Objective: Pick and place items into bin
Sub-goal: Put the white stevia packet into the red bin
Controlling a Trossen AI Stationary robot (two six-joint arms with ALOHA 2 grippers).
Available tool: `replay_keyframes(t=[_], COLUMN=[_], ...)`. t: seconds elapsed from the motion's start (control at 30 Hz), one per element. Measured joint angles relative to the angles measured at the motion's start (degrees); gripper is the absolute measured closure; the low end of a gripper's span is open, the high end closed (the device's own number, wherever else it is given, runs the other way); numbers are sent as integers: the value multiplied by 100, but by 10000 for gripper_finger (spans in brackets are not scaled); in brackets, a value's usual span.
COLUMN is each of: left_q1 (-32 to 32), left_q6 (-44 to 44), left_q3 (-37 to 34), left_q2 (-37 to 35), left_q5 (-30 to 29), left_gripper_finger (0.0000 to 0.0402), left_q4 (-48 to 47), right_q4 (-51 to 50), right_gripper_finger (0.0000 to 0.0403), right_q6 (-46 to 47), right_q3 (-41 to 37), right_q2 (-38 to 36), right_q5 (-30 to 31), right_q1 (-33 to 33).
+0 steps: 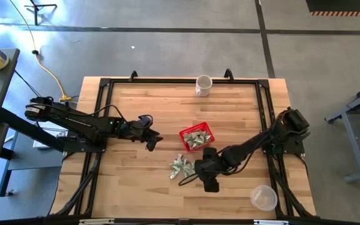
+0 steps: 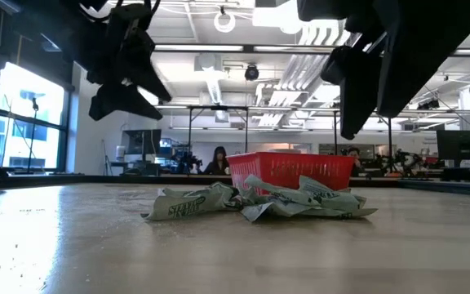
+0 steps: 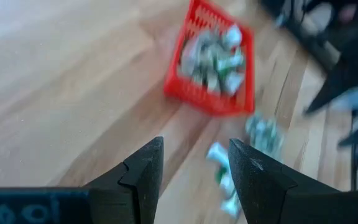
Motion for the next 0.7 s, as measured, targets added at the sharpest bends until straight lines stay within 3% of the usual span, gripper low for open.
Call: replay_keyframes(t=[0.2, 0.3, 0.43, 0.5, 0.6, 0.63, 0.7], left_q1=[53, 189, 129, 94, -233, -477, -1050], left_q6=[68, 34, 171, -386, -720, -758, -626], left_q3=[57, 220, 225, 229, 254, 233, 230], left_q2=[0, 0, 46, 48, 167, 176, 295], left_q5=[-1024, -462, 446, 683, 1539, 1662, 1317], left_gripper_finger=[186, 184, 183, 183, 188, 191, 200], left_q4=[815, 507, 886, 1357, 1601, 1418, 1268], right_q4=[-2, -10, -35, -42, -56, -65, -113], right_gripper_finger=[100, 100, 100, 100, 100, 100, 100], right_q6=[456, 576, 720, 713, 709, 709, 724], right_q3=[0, 0, 0, 0, 0, 0, 0], right_q2=[0, 0, 0, 0, 0, 0, 0], right_q5=[-43, -17, 11, 85, 136, 136, 158], right_q1=[0, -2, -2, -2, -16, -17, -17])
